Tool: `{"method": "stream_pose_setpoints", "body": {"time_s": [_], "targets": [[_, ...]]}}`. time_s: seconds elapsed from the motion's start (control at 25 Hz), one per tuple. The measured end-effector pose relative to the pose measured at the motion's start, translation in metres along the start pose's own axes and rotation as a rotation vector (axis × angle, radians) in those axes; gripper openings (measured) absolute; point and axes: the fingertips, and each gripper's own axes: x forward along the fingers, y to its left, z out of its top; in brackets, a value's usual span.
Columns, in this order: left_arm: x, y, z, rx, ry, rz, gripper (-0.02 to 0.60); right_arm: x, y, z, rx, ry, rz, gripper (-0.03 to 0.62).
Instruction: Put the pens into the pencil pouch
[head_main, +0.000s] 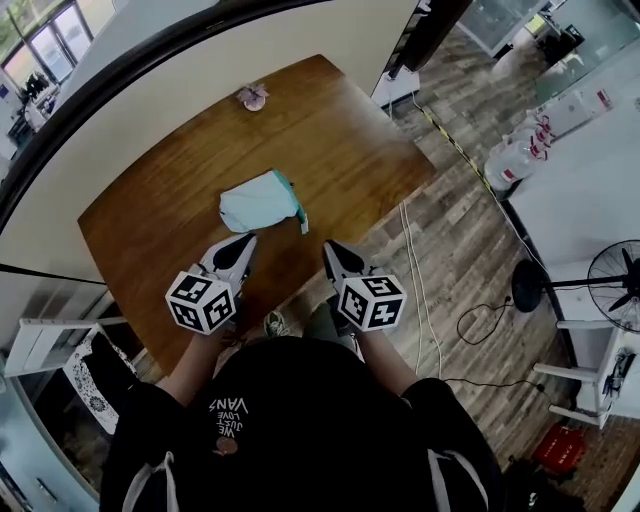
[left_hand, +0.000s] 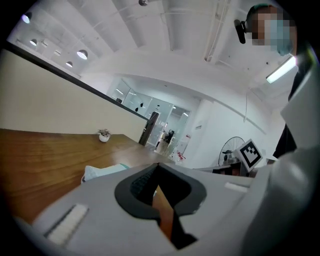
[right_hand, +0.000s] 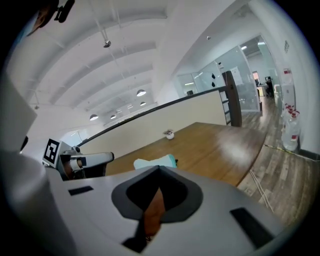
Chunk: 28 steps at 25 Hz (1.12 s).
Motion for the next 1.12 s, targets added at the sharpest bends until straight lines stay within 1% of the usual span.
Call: {"method": "stream_pose_setpoints", "body": {"time_s": [0.12, 0.24, 0.4, 0.56, 0.76, 1.12], "targets": [[-0.012, -0.01, 0.001, 0.062, 0.037, 0.014, 0.011, -0.009, 0.006, -0.001, -0.033, 0.01, 0.015, 0.014], [-0.022, -0.018, 0.001, 0.095, 0.036, 0.04, 0.011, -0.018, 0.007, -0.004, -0.054, 0.016, 0.034, 0.014], [-0.034, -0.033, -0.005, 0.086, 0.028, 0.089, 0.011, -0.038, 0.009, -0.009, -0.068, 0.023, 0.066, 0.012], [-0.042, -0.062, -0.021, 0.076, 0.027, 0.11, 0.011, -0.068, 0.008, -0.022, -0.082, 0.035, 0.088, 0.012], [-0.051, -0.099, -0.036, 0.054, -0.004, 0.138, 0.011, -0.1, 0.003, -0.041, -0.1, 0.058, 0.107, 0.012], [-0.075, -0.152, -0.066, 0.057, -0.029, 0.172, 0.011, -0.148, 0.009, -0.071, -0.12, 0.064, 0.146, 0.012]]}}
